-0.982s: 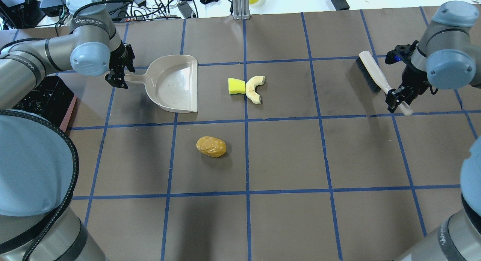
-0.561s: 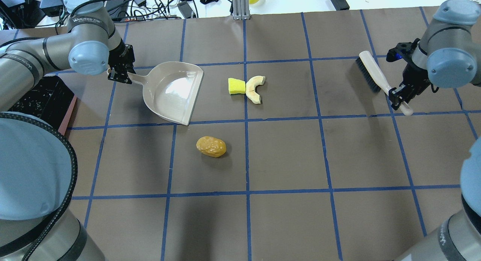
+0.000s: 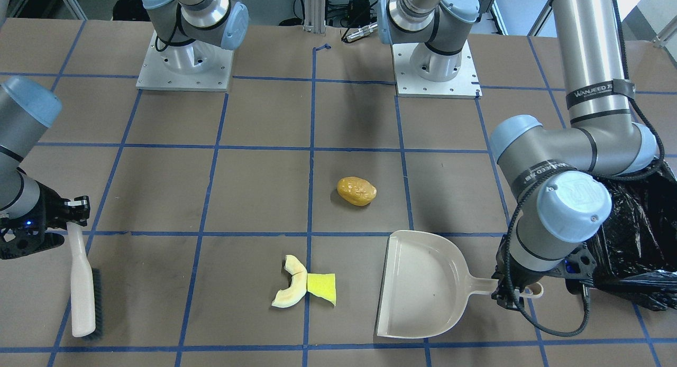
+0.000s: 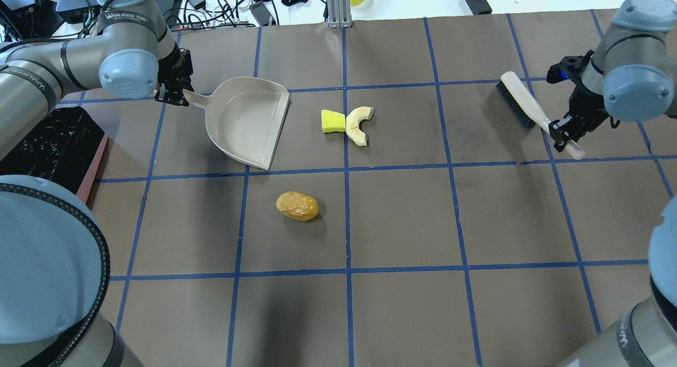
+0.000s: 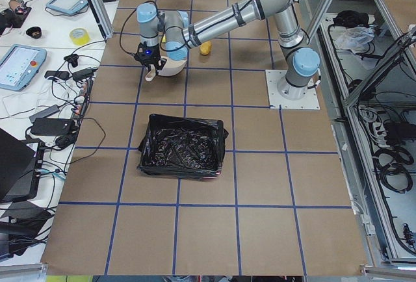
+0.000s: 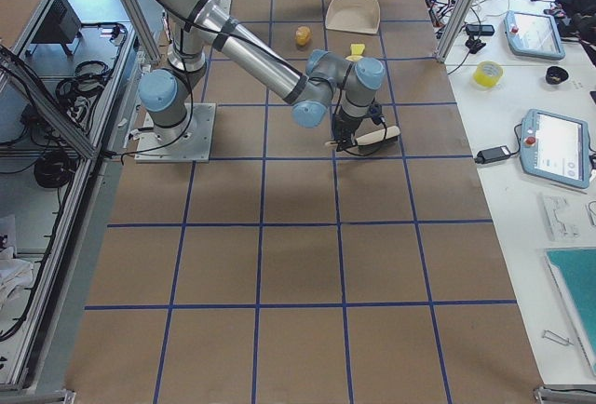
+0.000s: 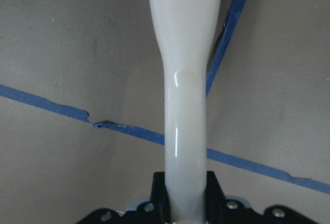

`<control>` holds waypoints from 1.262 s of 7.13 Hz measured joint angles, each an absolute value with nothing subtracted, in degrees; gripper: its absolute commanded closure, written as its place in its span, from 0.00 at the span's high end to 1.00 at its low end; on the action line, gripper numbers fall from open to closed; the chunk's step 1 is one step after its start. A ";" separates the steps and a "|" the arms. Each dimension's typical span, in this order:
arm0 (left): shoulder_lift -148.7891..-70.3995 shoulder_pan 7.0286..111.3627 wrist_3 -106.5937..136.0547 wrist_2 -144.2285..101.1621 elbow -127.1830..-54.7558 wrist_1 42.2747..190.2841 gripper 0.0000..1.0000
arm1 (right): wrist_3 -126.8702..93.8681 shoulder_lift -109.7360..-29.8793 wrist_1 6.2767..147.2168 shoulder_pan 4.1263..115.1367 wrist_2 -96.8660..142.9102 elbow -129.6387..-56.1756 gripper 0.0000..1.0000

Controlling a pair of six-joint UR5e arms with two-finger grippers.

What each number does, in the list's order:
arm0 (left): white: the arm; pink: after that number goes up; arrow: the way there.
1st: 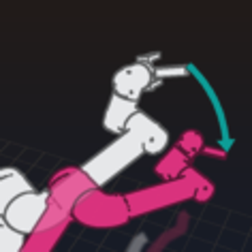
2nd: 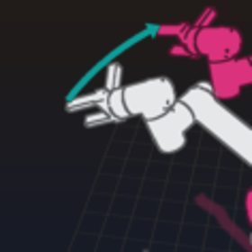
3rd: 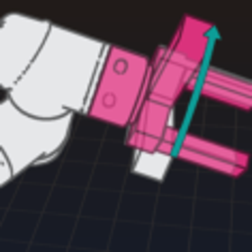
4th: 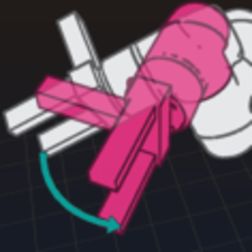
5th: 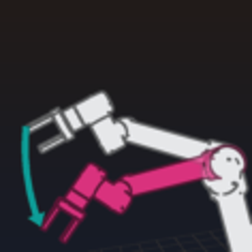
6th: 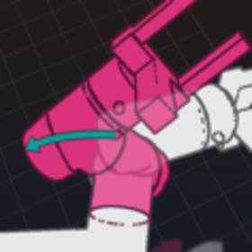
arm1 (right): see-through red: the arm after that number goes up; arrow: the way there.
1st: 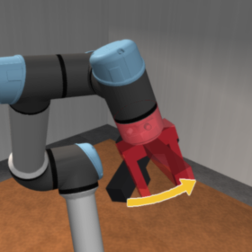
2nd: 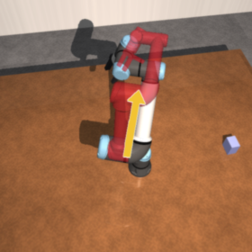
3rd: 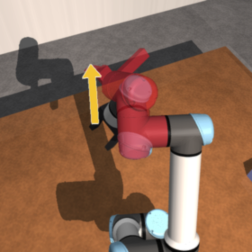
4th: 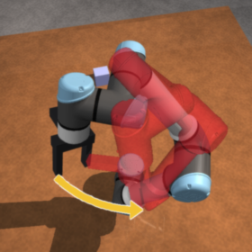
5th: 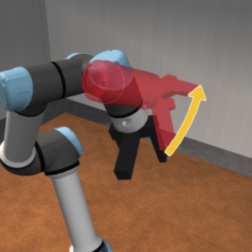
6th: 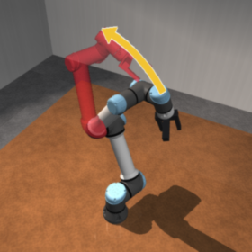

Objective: Sweep and dump trash into bin
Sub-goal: 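Slide the dustpan toward the sponge while the right gripper brings the brush over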

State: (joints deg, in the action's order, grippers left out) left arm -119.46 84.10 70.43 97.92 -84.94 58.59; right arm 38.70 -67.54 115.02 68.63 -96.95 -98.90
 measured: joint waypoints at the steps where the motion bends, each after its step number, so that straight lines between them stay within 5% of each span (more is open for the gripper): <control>1: -118.86 87.13 72.38 102.27 -84.99 58.60 0.00 | 35.35 -67.69 114.51 69.54 -98.95 -97.91 0.00; 9: -120.21 93.82 93.86 100.89 -85.28 59.14 0.00 | -17.63 -68.00 105.74 100.22 -104.04 -97.51 0.00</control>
